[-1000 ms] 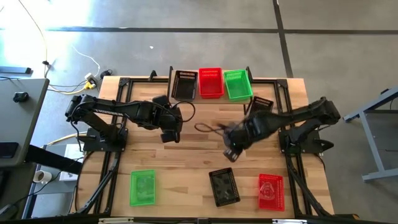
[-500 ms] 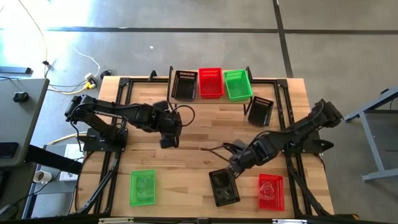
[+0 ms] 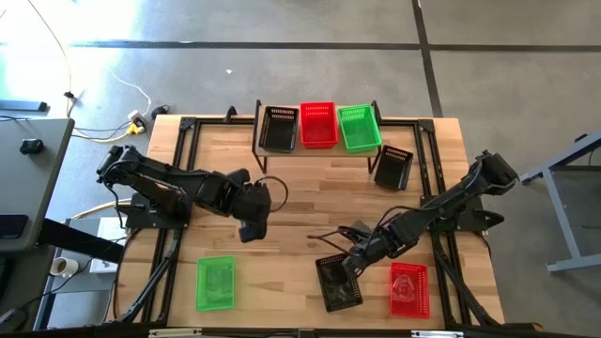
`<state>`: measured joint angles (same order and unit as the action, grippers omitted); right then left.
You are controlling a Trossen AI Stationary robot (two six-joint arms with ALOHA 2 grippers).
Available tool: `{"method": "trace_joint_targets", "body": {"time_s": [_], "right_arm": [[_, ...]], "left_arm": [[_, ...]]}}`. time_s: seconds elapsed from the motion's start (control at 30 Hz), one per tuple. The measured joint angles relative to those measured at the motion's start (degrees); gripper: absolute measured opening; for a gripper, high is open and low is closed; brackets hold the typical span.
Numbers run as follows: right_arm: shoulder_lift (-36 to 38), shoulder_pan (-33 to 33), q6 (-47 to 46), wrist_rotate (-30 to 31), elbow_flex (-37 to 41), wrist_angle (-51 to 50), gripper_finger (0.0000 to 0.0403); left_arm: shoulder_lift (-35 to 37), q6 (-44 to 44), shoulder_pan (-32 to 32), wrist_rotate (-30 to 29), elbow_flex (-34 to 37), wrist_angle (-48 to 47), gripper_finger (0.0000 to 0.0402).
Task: Stack baskets on shelf by color
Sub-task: Stack the bottom black bin on the black bin on the shelf
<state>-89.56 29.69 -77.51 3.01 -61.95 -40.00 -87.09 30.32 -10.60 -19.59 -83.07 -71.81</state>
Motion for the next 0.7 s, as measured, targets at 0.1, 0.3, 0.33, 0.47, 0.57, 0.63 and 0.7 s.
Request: {"method": "trace_joint_targets", "body": {"time_s": [0.1,0.3,0.33,0.47,0.57,0.63,0.7], "right_arm": [[-0.02,0.00,0.21,-0.26,2.71,3.30,0.0108],[-0.02,0.00,0.36,-0.48,6.66,11.33,0.0108],[-0.07,0.00,0.36,-0.47,6.85,11.76,0.0108],[-0.15,0.00,0.47,0.58,7.12,11.61,0.0108],[-0.15,-0.02,0.69,1.82,7.12,11.64,0.0108],[-0.26,-0.03,1.43,2.58,7.12,11.58,0.0108],[-0.56,-0.13,1.45,2.56,7.12,11.38,0.0108]], "left_arm": [[0.00,3.25,-2.33,0.00,0.00,0.00,0.0195],[0.00,9.81,-6.37,0.02,0.00,0.34,0.0195],[0.00,10.92,-6.94,0.02,0.00,0.51,0.0195],[0.00,13.07,-9.00,0.01,0.00,2.20,0.0195],[0.00,13.05,-10.18,0.00,0.00,3.37,0.0195],[0.00,13.12,-10.60,0.00,0.00,3.54,0.0195],[0.00,13.18,-10.85,-0.01,0.00,4.10,0.0195]]}}
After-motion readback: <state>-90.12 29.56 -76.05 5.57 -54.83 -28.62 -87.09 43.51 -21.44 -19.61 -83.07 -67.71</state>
